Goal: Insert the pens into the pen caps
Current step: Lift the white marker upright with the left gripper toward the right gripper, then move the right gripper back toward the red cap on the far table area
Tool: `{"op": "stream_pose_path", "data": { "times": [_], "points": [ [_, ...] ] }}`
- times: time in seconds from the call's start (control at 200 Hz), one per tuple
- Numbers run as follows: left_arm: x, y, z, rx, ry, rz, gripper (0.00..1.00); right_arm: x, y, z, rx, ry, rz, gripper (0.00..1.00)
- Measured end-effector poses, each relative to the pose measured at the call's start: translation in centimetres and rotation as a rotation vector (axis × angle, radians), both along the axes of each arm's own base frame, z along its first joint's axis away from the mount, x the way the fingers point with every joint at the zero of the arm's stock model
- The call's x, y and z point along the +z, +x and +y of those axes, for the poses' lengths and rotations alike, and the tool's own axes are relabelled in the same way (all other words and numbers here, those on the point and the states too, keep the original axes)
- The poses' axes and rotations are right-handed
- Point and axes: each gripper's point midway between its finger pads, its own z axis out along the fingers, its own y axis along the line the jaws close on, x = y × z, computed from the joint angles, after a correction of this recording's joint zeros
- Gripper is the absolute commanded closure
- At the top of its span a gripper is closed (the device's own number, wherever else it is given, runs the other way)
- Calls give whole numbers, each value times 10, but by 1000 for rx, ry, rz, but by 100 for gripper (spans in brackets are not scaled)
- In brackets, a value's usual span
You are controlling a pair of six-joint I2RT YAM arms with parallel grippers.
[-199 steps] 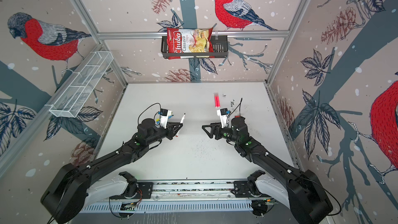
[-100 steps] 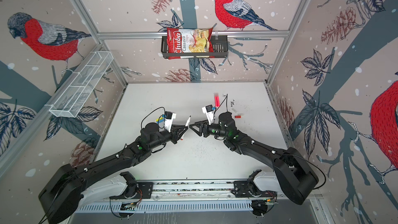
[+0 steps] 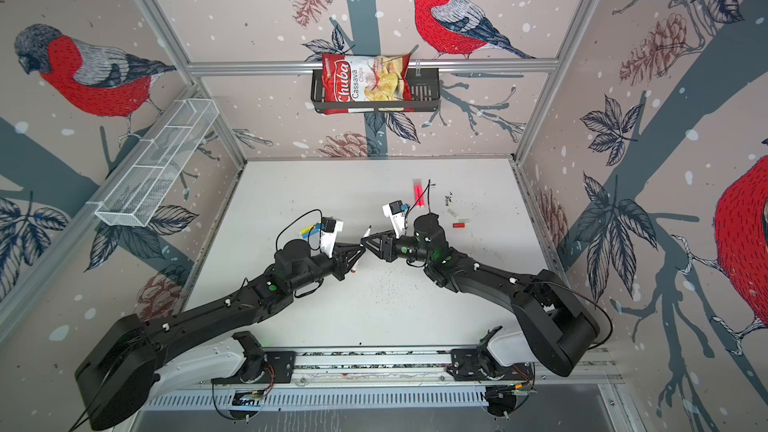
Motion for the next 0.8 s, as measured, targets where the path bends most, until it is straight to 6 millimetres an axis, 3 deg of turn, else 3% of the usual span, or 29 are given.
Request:
{"op": "stream_pose_path", "data": {
  "times": [0.12,0.34,0.55,0.8],
  "points": [
    [-1,0,-1,-3,2,2,81,0,0,1,0,4,16,70],
    [-3,-2,-5,-24,7,3,81,1,0,2,3,9,17,88],
    [-2,-3,-8,-38,10,5,69,2,0,0,0,8,13,89],
    [-7,-5,-10,-56,33,16,66,12,2,-7,-27,20,-15,88]
  ]
}}
